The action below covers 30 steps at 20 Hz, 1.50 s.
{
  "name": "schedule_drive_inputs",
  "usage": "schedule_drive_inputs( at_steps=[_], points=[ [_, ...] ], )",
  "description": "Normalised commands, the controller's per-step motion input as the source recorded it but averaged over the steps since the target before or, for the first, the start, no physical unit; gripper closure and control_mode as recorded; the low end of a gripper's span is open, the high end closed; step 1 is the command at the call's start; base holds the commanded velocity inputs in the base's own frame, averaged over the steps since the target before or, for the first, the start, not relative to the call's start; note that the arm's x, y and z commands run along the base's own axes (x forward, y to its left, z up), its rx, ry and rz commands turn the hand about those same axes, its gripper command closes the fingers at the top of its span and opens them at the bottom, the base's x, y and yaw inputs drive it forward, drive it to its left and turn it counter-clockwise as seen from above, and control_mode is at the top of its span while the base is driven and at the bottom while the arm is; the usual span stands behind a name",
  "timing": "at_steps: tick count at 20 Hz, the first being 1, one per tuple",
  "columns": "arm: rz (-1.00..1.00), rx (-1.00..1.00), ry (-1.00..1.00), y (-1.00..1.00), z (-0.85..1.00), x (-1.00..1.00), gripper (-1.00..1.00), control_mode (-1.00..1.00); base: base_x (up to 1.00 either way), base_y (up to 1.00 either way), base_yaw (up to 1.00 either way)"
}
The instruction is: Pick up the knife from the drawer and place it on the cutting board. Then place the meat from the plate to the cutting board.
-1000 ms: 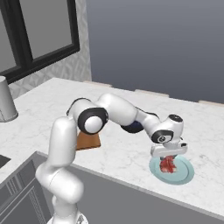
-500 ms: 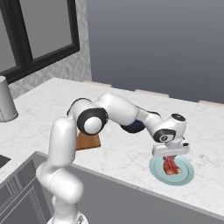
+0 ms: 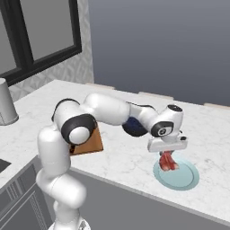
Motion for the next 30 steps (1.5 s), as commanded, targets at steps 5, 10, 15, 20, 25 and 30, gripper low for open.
schedule_drive_inputs(
  at_steps=[5,10,15,20,25,30],
  points=[
    [-0.01,-0.01,0.00,1.00,0.38,-0.01,1.00,-1.00,0.00,0.00,0.00],
    [0.00,0.00,-0.06,0.96,0.38,-0.09,1.00,-1.00,0.00,0.00,0.00],
    [0.00,0.00,-0.04,0.95,0.38,0.00,1.00,-1.00,0.00,0.00,0.00],
    [0.01,0.00,-0.04,0.90,0.11,0.06,1.00,-1.00,0.00,0.00,0.00],
    [0.01,0.01,-0.03,0.62,0.00,0.19,1.00,-1.00,0.00,0.00,0.00],
    [0.00,0.00,-0.02,0.63,0.00,0.34,1.00,-1.00,0.00,0.00,0.00]
  ],
)
